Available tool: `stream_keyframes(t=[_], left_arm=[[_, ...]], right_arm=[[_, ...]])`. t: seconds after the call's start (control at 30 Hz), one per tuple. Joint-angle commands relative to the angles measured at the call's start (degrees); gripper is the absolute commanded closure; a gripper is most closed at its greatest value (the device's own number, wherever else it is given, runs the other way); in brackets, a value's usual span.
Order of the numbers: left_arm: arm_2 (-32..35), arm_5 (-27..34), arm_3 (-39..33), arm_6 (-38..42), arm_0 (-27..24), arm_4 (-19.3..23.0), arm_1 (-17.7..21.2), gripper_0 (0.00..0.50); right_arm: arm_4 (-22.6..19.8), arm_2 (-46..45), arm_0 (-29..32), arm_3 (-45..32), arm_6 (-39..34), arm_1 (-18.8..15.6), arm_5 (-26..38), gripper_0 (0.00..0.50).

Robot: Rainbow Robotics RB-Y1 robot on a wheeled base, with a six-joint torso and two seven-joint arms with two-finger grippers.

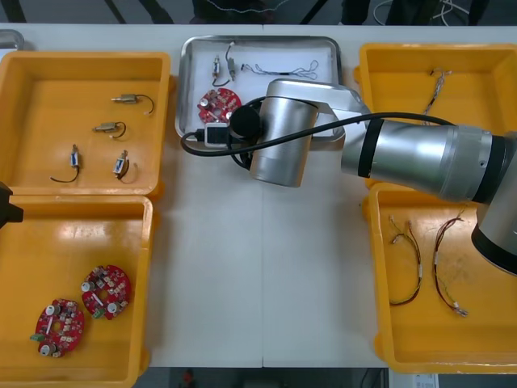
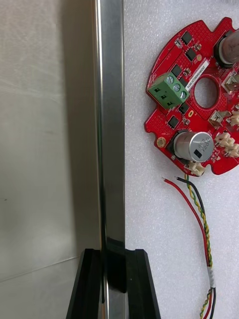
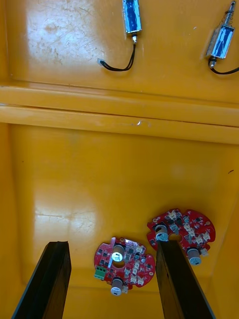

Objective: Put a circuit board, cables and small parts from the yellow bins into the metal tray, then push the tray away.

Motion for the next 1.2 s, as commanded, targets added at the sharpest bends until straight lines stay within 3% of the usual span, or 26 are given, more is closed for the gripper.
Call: stream_keyframes(t=[0.03,0.17,0.2,0.23,0.27,0.3,0.43,0.63,0.9,1.2], left_arm=[[-0.6,0.4,-1.5,-5.1,1.0,0.2,-0.3,0.000],[-0.6,0.4,-1.5,-5.1,1.0,0.2,-0.3,0.000],[-0.6,0.4,-1.5,-5.1,1.0,0.2,-0.3,0.000],[-0.6,0.4,-1.5,-5.1,1.0,0.2,-0.3,0.000],[-0.6,0.4,-1.5,-5.1,1.0,0.2,-0.3,0.000],[-0.6,0.4,-1.5,-5.1,1.0,0.2,-0.3,0.000],[-0.6,0.4,-1.5,-5.1,1.0,0.2,-0.3,0.000],[-0.6,0.4,-1.5,-5.1,1.0,0.2,-0.3,0.000],[-0.6,0.4,-1.5,-5.1,1.0,0.2,-0.3,0.000],[-0.6,0.4,-1.5,-5.1,1.0,0.2,-0.3,0.000]], right_arm=[[-0.5,0.2,-3.4,0.8,2.2,1.0,-1.9,0.500],[-0.6,0.2,-3.4,0.9,2.5,1.0,-2.0,0.500],[-0.6,0.2,-3.4,0.9,2.5,1.0,-2.0,0.345],[-0.6,0.2,-3.4,0.9,2.7,1.0,-2.0,0.145],[-0.7,0.2,-3.4,0.9,2.8,1.0,-2.0,0.053],[-1.6,0.1,-3.4,0.6,2.9,1.0,-1.9,0.000],[-5.4,-2.4,-3.4,0.1,3.4,1.0,0.1,0.000],[-9.0,-7.2,-2.6,-4.7,3.0,1.0,8.6,0.000],[-8.8,-17.2,3.5,-15.2,2.6,1.0,20.6,0.000],[-5.3,-30.8,13.2,-31.3,2.5,0.9,38.6,0.000]])
